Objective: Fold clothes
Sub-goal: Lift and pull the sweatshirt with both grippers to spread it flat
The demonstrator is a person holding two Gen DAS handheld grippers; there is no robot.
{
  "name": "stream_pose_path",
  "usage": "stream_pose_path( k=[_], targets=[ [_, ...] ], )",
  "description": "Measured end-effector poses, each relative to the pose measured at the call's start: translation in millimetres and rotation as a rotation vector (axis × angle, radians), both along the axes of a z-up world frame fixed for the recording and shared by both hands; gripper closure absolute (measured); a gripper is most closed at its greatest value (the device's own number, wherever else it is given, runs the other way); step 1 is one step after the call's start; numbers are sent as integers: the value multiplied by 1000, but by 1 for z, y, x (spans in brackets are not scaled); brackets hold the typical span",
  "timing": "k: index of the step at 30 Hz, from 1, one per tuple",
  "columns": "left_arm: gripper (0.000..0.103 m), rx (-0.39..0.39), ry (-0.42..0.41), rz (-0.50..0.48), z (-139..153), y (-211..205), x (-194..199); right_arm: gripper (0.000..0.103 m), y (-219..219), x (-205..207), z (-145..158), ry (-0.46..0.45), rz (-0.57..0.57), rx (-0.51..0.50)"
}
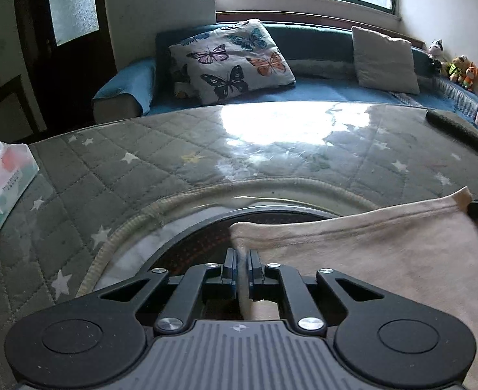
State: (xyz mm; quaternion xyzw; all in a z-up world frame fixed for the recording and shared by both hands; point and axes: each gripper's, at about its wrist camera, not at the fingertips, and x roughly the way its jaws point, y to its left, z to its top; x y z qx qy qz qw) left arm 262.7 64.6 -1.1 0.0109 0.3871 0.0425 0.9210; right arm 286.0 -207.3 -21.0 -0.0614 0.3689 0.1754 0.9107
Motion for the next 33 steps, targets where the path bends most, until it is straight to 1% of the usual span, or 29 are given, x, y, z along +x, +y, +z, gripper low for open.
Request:
stream_pose_path(
  k=[1, 2, 3, 4, 5, 6, 7, 8, 9, 10, 11, 12, 13, 15, 17, 19, 21, 24, 25, 30, 33],
  targets=[
    [92, 4, -2, 0, 1, 0, -3, 93, -1, -3, 3, -1, 5, 3],
    [86, 8, -7, -2, 2, 0, -6, 93, -1, -7, 6, -3, 13, 4],
    [75, 12, -13, -6, 5, -2, -9, 90, -1, -11, 9, -4, 27, 3],
    [69, 18, -20, -9, 8, -4, -13, 87, 0, -17, 12, -4, 42, 3],
    [55, 27, -29, -11, 11, -6, -18, 77, 0, -23, 15, -2, 58, 5],
    [52, 34, -37, -17, 14, -8, -22, 69, 1, -31, 18, 0, 76, 5],
    [51, 39, -46, -29, 17, -12, -28, 68, 3, -39, 20, 2, 97, 4],
    [48, 42, -53, -45, 21, -16, -34, 68, 5, -49, 22, 5, 123, 1],
    [43, 44, -58, -60, 24, -20, -41, 66, 7, -59, 24, 8, 148, -2],
    [40, 46, -66, -76, 26, -25, -48, 63, 9, -69, 26, 10, 174, -5],
    [33, 49, -74, -94, 29, -30, -56, 58, 12, -80, 27, 11, 199, -8],
    [28, 52, -80, -111, 30, -35, -64, 56, 15, -90, 28, 12, 225, -13],
    [26, 55, -85, -130, 32, -41, -72, 55, 19, -102, 29, 10, 253, -22],
    [18, 61, -91, -165, 32, -52, -88, 49, 27, -124, 29, 9, 311, -38],
    [12, 76, -98, -191, 31, -62, -103, 48, 34, -143, 26, 14, 358, -49],
    [10, 102, -105, -213, 27, -71, -116, 44, 42, -163, 22, 11, 398, -69],
    [6, 117, -105, -230, 23, -79, -129, 40, 46, -180, 19, -1, 428, -88],
    [6, 140, -108, -258, 15, -88, -145, 34, 52, -208, 14, -29, 468, -117],
    [6, 148, -109, -264, 11, -90, -150, 34, 52, -218, 12, -42, 473, -123],
    [5, 180, -84, -262, -6, -92, -161, 31, 31, -238, 17, -40, 436, -53],
    [2, 184, -91, -251, -11, -87, -164, 30, 12, -243, 19, -14, 388, 1]
  ],
)
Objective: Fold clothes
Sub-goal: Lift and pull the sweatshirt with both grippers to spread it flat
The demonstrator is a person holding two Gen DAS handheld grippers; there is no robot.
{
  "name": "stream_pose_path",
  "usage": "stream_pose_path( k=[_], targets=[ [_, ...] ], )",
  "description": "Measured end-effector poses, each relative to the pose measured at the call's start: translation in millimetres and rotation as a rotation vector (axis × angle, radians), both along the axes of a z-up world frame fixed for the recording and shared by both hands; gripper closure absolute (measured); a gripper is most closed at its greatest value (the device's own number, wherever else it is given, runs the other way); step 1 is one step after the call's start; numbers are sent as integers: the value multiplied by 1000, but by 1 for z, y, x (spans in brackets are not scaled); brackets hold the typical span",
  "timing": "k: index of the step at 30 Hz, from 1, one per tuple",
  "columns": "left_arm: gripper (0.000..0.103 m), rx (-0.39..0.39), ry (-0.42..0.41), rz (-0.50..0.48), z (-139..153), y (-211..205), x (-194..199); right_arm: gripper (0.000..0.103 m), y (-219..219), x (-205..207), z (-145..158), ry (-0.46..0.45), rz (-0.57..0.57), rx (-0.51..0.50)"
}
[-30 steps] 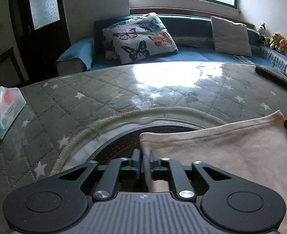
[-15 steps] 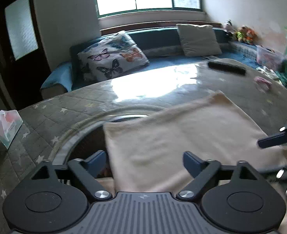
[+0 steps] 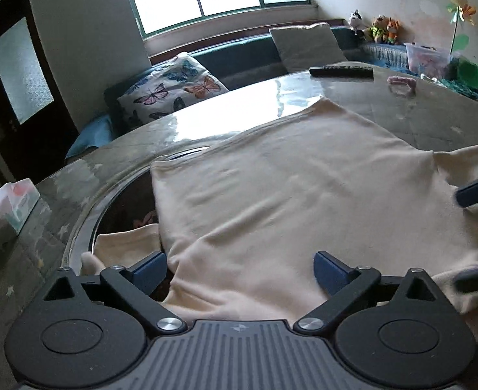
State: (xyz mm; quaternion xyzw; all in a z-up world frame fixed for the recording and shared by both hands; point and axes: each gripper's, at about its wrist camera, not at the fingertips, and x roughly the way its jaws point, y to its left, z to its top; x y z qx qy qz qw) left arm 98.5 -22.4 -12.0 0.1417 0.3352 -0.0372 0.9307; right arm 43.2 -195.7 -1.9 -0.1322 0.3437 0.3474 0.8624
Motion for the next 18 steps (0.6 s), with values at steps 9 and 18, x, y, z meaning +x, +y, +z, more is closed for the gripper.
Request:
stream_pose_path(
  k=[9, 18],
  targets=[
    [1, 23, -22, 11, 4, -5, -5, 30, -82, -1, 2, 102, -243, 136],
    [0, -47, -44, -110, 21, -50, -12, 41, -181, 1, -4, -12, -713, 52]
  ],
)
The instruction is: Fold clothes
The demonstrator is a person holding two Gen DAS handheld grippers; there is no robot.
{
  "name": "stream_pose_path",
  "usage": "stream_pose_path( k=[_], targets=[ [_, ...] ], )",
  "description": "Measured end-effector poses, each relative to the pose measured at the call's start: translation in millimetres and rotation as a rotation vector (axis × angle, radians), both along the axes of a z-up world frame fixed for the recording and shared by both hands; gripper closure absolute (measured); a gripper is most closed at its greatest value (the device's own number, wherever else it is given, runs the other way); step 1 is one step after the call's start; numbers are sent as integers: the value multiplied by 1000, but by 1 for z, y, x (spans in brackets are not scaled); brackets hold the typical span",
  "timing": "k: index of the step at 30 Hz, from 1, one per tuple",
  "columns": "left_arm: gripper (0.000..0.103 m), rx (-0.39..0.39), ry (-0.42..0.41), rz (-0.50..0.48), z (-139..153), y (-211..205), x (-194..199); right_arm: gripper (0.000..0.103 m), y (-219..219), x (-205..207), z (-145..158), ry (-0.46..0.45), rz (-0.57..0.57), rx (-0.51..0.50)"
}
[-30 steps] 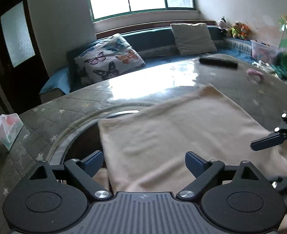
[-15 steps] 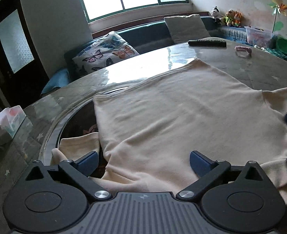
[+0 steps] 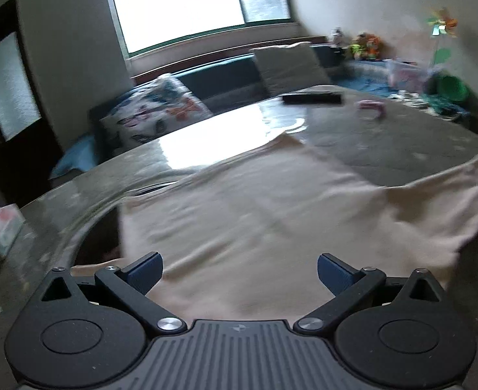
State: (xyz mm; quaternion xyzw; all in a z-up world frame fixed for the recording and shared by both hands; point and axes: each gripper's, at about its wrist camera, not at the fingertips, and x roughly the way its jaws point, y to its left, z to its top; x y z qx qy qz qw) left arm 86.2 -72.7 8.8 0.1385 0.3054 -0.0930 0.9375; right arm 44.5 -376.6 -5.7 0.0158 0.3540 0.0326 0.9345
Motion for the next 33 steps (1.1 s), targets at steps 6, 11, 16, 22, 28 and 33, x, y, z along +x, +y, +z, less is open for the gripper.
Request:
stream_pose_path(
  k=[6, 11, 16, 22, 28, 33],
  targets=[
    [0, 8, 27, -103, -8, -35, 0, 65, -39, -4, -9, 30, -147, 26],
    [0, 24, 35, -150, -12, -49, -2, 97, -39, -2, -10, 18, -113, 11],
    [0, 44, 46, -192, -16, -57, -5, 99, -36, 17, 12, -69, -78, -101],
    [0, 60, 51, -215, -23, -62, -8, 99, -35, 53, 8, -78, -79, -149],
    [0, 57, 53, -222, -23, -61, -8, 95, -38, 61, -12, -34, -128, -146],
    [0, 53, 51, -220, -23, -61, -9, 93, -31, 59, 4, -73, -93, -97]
  ],
)
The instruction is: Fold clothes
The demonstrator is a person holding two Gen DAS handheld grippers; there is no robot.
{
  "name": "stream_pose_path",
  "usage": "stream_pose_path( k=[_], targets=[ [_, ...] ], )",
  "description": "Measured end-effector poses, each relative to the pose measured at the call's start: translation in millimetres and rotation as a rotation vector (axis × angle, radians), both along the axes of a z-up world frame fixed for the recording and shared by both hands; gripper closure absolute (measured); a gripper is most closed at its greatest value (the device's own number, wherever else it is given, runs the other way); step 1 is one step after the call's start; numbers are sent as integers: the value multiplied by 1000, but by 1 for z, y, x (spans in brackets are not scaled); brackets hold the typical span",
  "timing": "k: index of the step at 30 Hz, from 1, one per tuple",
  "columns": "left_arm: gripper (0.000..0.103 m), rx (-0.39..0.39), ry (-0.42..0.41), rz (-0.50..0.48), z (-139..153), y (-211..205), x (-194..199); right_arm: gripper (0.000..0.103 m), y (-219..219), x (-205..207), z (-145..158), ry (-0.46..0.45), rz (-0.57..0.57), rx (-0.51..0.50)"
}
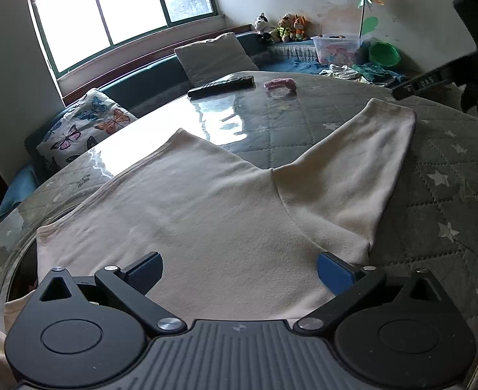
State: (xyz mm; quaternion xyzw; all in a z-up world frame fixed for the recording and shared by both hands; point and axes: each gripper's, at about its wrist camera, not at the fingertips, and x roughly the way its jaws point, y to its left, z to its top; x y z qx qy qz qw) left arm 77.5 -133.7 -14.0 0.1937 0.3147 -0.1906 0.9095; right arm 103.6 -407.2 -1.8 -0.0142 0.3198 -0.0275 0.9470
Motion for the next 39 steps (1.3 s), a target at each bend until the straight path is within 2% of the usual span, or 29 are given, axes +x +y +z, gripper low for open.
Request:
stream_pose_path(
  k=[4, 8, 11, 15, 18, 22, 29, 35, 39],
  targets=[
    [0, -4, 1, 5, 1, 0, -1, 93, 16, 11, -7, 18, 56, 20],
    [0, -17, -9, 19, 5, 6, -3, 93, 20, 23, -17, 52, 45, 18],
    [0, -34, -32, 49, 12, 16, -4, 87, 27, 21, -10, 51, 60, 17],
    [0, -62, -78, 138, 28, 43, -1, 71, 46, 13, 5, 19, 139, 9],
    [0, -67, -109, 218, 38, 69, 3, 65, 72, 5, 18, 0, 239, 16],
    [2, -56, -126, 339, 44, 110, 12, 63, 113, -2, 28, -13, 392, 31],
    [17, -42, -88, 524, 39, 177, 27, 63, 188, -6, 28, 14, 661, 52],
    [38, -45, -29, 587, 30, 206, 18, 62, 249, -10, 21, 40, 839, 36],
    [40, -47, 1, 628, 25, 221, 6, 62, 285, -12, 14, 55, 928, 32]
  ],
)
